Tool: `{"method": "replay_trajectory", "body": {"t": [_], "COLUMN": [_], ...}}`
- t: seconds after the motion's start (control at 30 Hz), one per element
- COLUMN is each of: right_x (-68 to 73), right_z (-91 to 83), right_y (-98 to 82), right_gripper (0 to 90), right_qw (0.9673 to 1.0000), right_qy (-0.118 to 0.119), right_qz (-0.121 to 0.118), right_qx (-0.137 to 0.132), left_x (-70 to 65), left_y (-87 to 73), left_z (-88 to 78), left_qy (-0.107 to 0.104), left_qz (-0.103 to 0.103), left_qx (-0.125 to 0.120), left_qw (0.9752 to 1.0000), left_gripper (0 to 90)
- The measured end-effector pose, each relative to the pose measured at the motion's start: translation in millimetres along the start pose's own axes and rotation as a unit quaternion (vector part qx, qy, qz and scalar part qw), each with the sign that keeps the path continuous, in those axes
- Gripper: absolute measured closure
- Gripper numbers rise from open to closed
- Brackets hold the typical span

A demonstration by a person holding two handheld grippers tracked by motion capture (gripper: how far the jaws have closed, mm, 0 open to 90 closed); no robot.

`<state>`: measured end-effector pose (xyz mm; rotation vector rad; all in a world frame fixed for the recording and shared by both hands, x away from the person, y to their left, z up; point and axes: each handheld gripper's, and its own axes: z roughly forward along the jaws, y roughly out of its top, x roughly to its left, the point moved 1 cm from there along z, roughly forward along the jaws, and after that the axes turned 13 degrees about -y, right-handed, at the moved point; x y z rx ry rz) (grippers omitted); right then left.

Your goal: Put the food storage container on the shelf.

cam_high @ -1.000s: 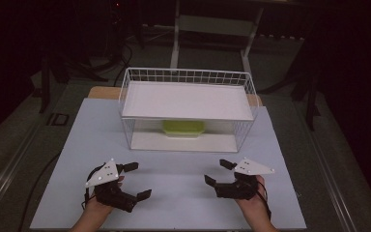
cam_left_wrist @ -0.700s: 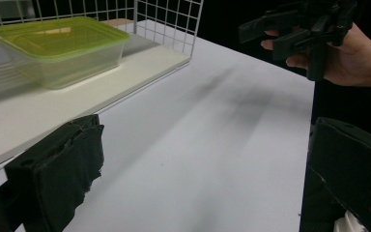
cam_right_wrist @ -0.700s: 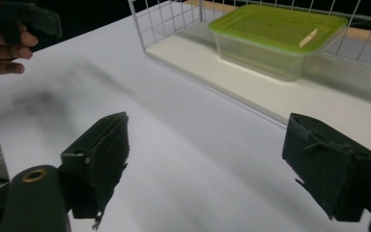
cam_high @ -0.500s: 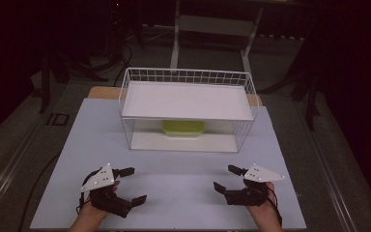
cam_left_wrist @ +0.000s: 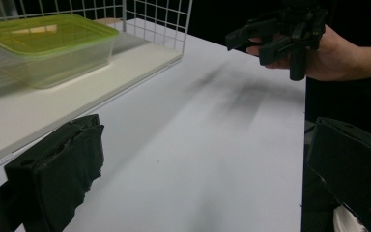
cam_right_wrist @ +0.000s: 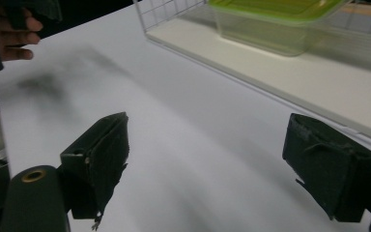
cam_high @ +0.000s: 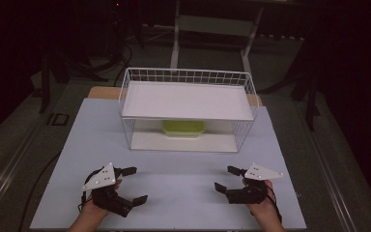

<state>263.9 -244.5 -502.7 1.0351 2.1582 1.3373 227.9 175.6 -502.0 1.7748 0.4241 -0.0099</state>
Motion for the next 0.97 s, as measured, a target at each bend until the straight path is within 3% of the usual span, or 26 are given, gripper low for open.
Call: {"method": "replay_trajectory", "body": {"t": [0.07, 0.13, 0.2, 0.6, 0.97], "right_x": [-2.3, -5.2, -6.0, -2.3, -3.8], "right_z": [0.5, 1.9, 2.6, 5.8, 8.0], "right_y": [-0.9, -2.6, -3.7, -4.2, -5.5], "right_gripper": [16.5, 16.7, 16.8, 16.8, 16.3], "right_qw": [1.0, 0.9999, 0.9999, 0.9997, 0.9995], "right_qy": [0.001, 0.011, 0.009, 0.02, 0.029], "right_qz": [-0.001, 0.012, 0.006, -0.014, -0.002], "right_qx": [-0.003, 0.004, 0.005, -0.001, 0.009], "left_x": [3.2, 6.0, 8.1, 12.7, 12.1], "left_y": [-1.2, -3.0, -4.0, -5.5, -7.3], "left_z": [-1.7, -2.9, -3.8, -4.9, -2.6], "left_qy": [0.001, 0.003, 0.005, 0.01, 0.007], "left_qz": [-0.005, -0.014, -0.019, -0.023, -0.029], "left_qx": [-0.001, -0.005, -0.007, -0.013, -0.011], "left_qw": [1.0, 0.9999, 0.9998, 0.9996, 0.9995], "left_gripper": [0.1, 0.1, 0.1, 0.1, 0.1]}}
